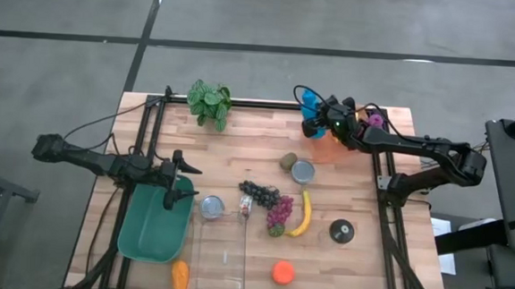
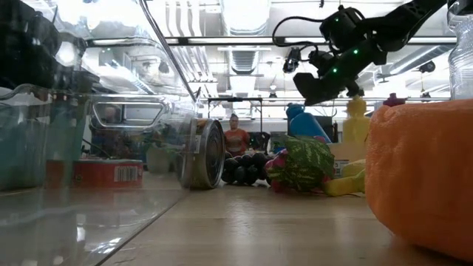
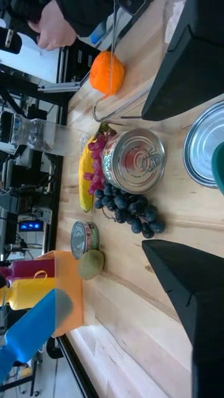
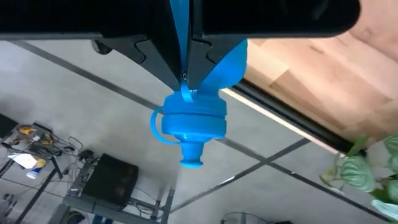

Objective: Pick & Place Food Item
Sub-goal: Put the blue tumbler into the orange bin

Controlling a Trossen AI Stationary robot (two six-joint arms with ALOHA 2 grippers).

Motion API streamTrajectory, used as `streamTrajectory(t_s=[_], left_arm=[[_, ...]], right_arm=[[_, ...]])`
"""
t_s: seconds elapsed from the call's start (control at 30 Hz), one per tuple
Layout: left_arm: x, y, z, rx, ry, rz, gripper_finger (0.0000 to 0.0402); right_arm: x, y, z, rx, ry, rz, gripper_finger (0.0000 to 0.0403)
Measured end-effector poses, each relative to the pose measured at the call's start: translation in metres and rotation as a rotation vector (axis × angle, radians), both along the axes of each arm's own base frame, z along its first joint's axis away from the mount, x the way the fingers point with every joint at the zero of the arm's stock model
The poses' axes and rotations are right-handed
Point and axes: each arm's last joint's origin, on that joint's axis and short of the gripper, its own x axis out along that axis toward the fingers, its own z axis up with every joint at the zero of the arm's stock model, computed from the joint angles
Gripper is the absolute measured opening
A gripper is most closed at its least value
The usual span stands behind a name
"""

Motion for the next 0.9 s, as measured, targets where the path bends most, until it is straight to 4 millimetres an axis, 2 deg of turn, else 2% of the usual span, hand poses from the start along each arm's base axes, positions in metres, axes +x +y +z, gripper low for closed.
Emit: streamTrajectory(t_s=[0.23,0.47,0.9], left_arm=[[0.0,0.0,0.0,0.0,0.0,0.0,0.0336],[0.0,0.0,0.0,0.0,0.0,0.0,0.0336],[0.0,0.0,0.0,0.0,0.0,0.0,0.0336]], right_arm=[[0.003,0.009,-0.003,0.025,0.019,0.019,0.0015],[0.0,0.011,0.0,0.012,0.032,0.03,0.0015],[-0.007,0.0,-0.002,-0.003,0.111,0.013,0.0015]])
